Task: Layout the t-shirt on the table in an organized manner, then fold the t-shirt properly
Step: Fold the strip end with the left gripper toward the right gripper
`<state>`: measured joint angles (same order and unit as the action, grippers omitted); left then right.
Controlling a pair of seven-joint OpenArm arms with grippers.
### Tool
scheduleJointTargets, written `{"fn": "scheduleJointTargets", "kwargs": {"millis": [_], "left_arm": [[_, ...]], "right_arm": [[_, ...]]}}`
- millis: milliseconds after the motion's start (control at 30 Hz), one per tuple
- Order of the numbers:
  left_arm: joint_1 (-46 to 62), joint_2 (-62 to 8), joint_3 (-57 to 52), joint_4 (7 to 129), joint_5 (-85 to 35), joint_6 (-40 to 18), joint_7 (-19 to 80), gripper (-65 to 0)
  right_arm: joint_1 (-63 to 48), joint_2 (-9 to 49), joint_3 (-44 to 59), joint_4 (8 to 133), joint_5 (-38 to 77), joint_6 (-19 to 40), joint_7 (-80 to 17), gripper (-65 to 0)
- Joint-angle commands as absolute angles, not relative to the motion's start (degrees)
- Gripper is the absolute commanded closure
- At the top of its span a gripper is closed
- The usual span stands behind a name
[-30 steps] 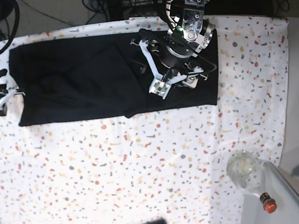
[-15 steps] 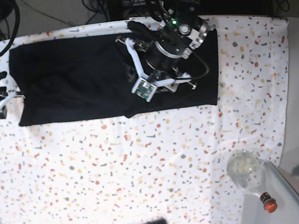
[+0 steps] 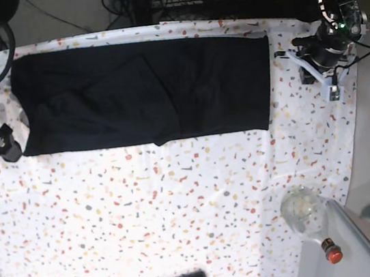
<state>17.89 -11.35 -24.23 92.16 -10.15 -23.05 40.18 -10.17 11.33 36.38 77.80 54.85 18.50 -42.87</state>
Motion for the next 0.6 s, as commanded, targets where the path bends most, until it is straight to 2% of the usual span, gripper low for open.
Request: {"fn": "scheduleJointTargets", "kwargs": {"millis": [0,167,567], "left_arm": [[17.6,-12.2,-25.2,92.1,-12.3,-23.6,39.3,0.0],[17.8,-12.4,-26.4,89.1,-12.4,-23.6,33.8,0.0],[16.1,-11.0,-14.4,80.0,-3.3,-23.3,24.3,0.0]], "right_arm": [[-9.5,13.6,36.6,75.8,58.0,20.8,-42.8,-57.6],[-8.5,15.3,36.6,68.0,56.5,24.2,-44.1,-57.6],[-11.1,15.1,25.6,69.8,54.2,24.5,-47.0,-57.6]]}}
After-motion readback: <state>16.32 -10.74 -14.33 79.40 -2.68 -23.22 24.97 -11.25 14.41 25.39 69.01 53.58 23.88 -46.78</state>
